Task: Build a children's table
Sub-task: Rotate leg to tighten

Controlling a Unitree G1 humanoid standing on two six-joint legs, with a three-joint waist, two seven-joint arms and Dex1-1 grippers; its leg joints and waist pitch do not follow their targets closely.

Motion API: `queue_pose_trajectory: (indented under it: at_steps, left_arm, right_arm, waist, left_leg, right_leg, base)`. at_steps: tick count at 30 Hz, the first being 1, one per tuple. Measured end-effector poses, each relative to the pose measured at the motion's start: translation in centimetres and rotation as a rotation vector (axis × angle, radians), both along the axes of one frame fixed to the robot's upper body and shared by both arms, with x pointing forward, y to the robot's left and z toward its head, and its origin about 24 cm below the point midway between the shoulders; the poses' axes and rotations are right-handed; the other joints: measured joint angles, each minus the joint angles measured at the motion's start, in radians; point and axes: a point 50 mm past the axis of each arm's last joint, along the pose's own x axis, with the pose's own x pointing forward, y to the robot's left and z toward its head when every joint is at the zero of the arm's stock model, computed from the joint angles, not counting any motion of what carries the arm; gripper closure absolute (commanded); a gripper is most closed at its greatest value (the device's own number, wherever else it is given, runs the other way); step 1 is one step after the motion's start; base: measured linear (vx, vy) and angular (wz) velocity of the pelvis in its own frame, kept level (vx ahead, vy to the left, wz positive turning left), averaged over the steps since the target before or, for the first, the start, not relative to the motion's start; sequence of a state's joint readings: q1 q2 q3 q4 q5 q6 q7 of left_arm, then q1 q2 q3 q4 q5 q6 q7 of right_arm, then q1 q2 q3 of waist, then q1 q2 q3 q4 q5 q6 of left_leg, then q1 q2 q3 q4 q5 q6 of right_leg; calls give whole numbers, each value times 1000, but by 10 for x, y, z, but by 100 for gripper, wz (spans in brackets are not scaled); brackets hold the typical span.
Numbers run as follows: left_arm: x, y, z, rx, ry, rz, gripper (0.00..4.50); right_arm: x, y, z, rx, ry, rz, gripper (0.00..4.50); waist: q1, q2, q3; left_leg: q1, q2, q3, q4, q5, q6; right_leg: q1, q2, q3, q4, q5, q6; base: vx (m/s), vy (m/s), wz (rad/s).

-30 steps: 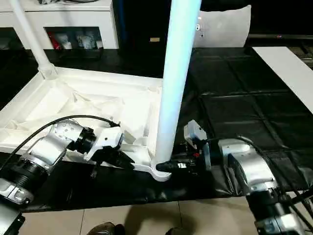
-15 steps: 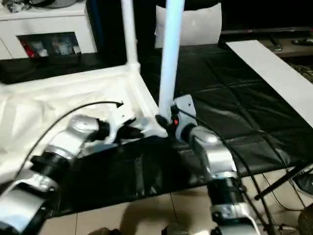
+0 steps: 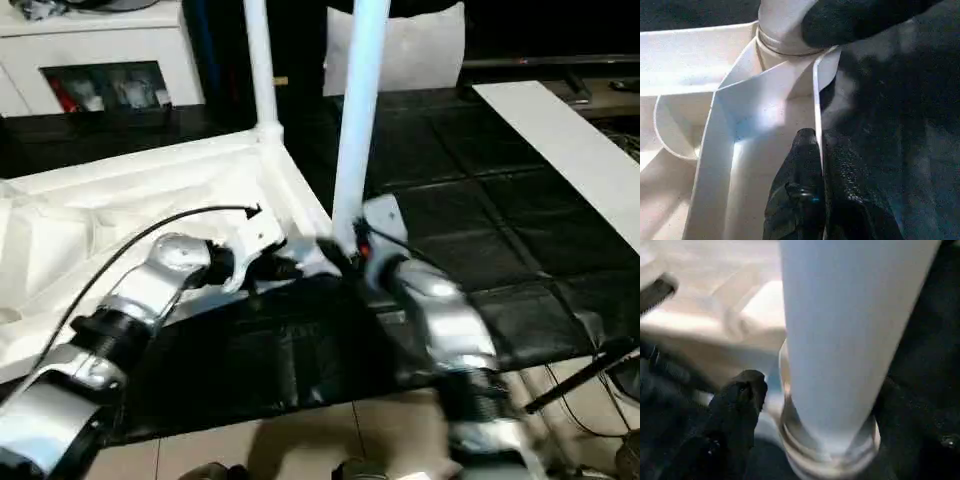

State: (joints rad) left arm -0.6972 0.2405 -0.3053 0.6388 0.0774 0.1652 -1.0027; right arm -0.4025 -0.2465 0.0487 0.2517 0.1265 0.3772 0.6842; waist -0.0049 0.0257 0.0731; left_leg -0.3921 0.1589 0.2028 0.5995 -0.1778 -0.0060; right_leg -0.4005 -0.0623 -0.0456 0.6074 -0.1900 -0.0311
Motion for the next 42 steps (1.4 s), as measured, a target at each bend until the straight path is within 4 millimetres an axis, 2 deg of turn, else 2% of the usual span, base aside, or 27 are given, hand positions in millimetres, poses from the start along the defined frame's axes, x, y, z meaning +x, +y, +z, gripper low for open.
queue_pose_trajectory:
  at_steps: [2, 4, 8, 14, 15, 18, 20, 23, 26, 28, 33, 42]
  left_arm:
    - [-3, 6, 0, 11, 3, -46, 450]
    - [-8, 10, 0, 7, 14, -104, 450]
    - [-18, 17, 1, 20, 51, -239, 450]
    - [-27, 26, 2, 61, 72, -365, 450]
    - [-28, 26, 2, 68, 74, -379, 450]
    - [-34, 29, 3, 83, 90, -434, 450]
    - [-36, 28, 3, 85, 99, -461, 450]
    - [-39, 26, 2, 83, 104, -482, 450]
    - [-39, 26, 2, 84, 104, -485, 450]
    - [-39, 26, 2, 84, 103, -486, 450]
    - [-40, 25, 3, 84, 103, -488, 450]
    - [-39, 23, 3, 61, 114, -461, 450]
  right_arm:
    - [-5, -12, 1, -33, -6, 78, 52]
    - [-11, -24, 1, -63, 5, 155, 52]
    - [-24, -39, 3, -104, 2, 347, 52]
    - [-34, -41, 11, -53, 31, 552, 52]
    - [-35, -41, 11, -48, 38, 571, 78]
    - [-41, -41, 11, 1, 91, 668, 86]
    - [-42, -42, 12, 17, 107, 695, 118]
    - [-43, -40, 11, 27, 122, 716, 132]
    - [-43, -38, 9, 30, 130, 728, 165]
    - [-44, -36, 8, 35, 133, 737, 169]
    - [-45, -35, 8, 41, 139, 753, 230]
    - [-45, -32, 9, 57, 155, 714, 251]
  waist:
    - [8, 0, 0]
    - [13, 0, 0]
    - [37, 1, 1]
    - [47, 0, 1]
    - [48, 0, 1]
    - [52, 0, 1]
    - [58, 0, 1]
    - [63, 0, 1]
    - [63, 0, 1]
    - [63, 0, 1]
    - [63, 0, 1]
    - [63, 0, 1]
  left_leg:
    - [0, 1, 0, 0, 0, 0]
    - [-1, 1, 0, 1, 0, 0]
    - [-2, 1, 0, 1, 0, 0]
    - [-2, 1, 0, 3, 0, 0]
    - [-2, 1, 0, 3, 0, 0]
    - [-2, 1, 0, 3, 0, 0]
    - [-2, 1, 0, 3, 0, 0]
    - [-2, 1, 0, 3, 0, 0]
    - [-2, 1, 0, 3, 0, 0]
    - [-2, 1, 0, 3, 0, 0]
    - [-2, 1, 0, 3, 0, 0]
    - [-2, 1, 0, 3, 0, 0]
  right_leg:
    - [0, 0, 0, 0, 0, 0]
    - [0, 0, -1, 0, 0, 0]
    - [0, 0, -1, 0, 0, 0]
    - [1, 0, -1, 0, 0, 0]
    - [1, 0, -1, 0, 0, 0]
    - [1, 0, -1, 1, 0, 0]
    - [1, 0, -1, 1, 0, 0]
    - [1, 0, -1, 1, 0, 0]
    - [1, 0, -1, 1, 0, 0]
    - [1, 0, -1, 1, 0, 0]
    - [1, 0, -1, 1, 0, 0]
    - [1, 0, -1, 1, 0, 0]
  base:
    - [0, 0, 0]
    - [0, 0, 0]
    - [0, 0, 0]
    - [0, 0, 0]
    - [0, 0, 0]
    - [0, 0, 0]
    - [0, 0, 0]
    - [0, 0, 0]
    - [0, 0, 0]
    - [0, 0, 0]
    - [0, 0, 0]
    - [0, 0, 0]
